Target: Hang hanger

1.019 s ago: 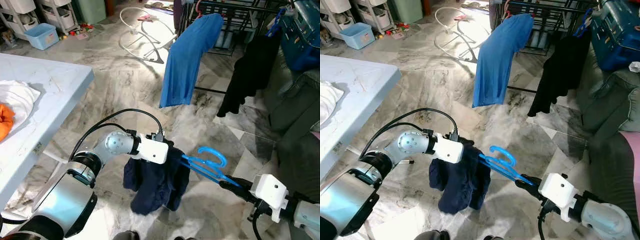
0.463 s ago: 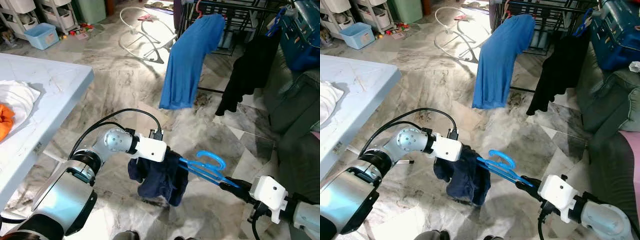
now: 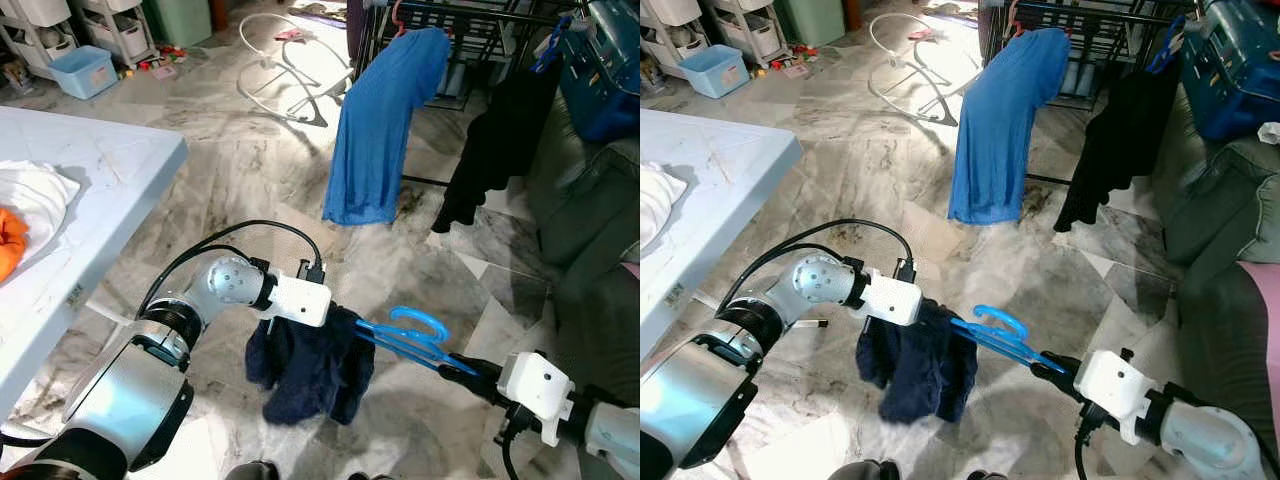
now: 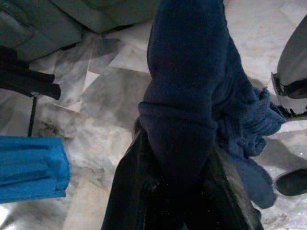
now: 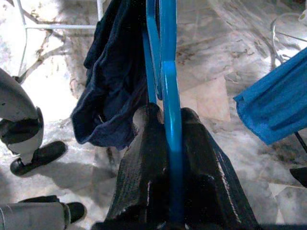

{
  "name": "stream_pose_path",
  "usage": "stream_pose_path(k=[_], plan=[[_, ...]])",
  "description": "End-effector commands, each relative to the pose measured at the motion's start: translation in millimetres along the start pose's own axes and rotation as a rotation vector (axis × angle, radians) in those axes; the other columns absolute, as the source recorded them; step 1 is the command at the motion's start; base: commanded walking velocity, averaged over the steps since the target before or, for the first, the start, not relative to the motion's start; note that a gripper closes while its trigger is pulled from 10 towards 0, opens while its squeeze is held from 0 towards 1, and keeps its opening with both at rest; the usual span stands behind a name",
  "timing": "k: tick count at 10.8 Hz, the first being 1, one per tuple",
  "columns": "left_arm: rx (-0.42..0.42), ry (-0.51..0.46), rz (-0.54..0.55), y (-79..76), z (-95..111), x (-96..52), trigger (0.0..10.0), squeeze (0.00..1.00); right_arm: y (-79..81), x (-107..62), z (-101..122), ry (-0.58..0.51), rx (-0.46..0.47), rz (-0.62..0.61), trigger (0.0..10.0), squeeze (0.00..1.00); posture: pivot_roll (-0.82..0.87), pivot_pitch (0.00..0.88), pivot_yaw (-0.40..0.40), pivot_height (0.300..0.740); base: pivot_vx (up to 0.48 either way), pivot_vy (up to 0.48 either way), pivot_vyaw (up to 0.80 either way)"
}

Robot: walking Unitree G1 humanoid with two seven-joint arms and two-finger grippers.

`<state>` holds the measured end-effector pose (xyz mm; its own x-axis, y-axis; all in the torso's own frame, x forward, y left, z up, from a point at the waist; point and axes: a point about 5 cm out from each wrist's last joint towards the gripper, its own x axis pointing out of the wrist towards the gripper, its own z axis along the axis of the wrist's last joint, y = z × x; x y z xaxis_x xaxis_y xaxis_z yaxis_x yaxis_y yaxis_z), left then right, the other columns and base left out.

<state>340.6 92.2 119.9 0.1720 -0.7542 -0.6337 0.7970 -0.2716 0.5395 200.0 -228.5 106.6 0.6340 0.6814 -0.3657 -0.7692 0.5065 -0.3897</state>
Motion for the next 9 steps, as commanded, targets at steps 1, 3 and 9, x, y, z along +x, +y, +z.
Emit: stream_pose_path(k=[1, 3, 9], plan=[[-0.017, 0.003, -0.016, -4.5, -3.0, -0.4, 0.0, 0.0, -7.9, -3.6, 4.2, -0.021, -0.012, -0.027, 10.0, 0.98, 0.09, 0.133, -0.028, 0.74, 0.0, 0.0, 0.0], [-0.034, -0.007, 0.016, -4.8, -3.4, 0.6, 0.0, 0.0, -9.2, -5.2, 5.6, -0.024, 0.03, 0.001, 10.0, 1.0, 0.09, 0.129, -0.028, 0.74, 0.0, 0.0, 0.0], [-0.219, 0.125, 0.203, -13.5, -32.0, -7.8, 0.0, 0.0, -76.6, -66.4, 30.8, 0.059, -0.101, -0.258, 10.0, 1.0, 0.08, 0.136, -0.043, 0.74, 0.0, 0.0, 0.0]])
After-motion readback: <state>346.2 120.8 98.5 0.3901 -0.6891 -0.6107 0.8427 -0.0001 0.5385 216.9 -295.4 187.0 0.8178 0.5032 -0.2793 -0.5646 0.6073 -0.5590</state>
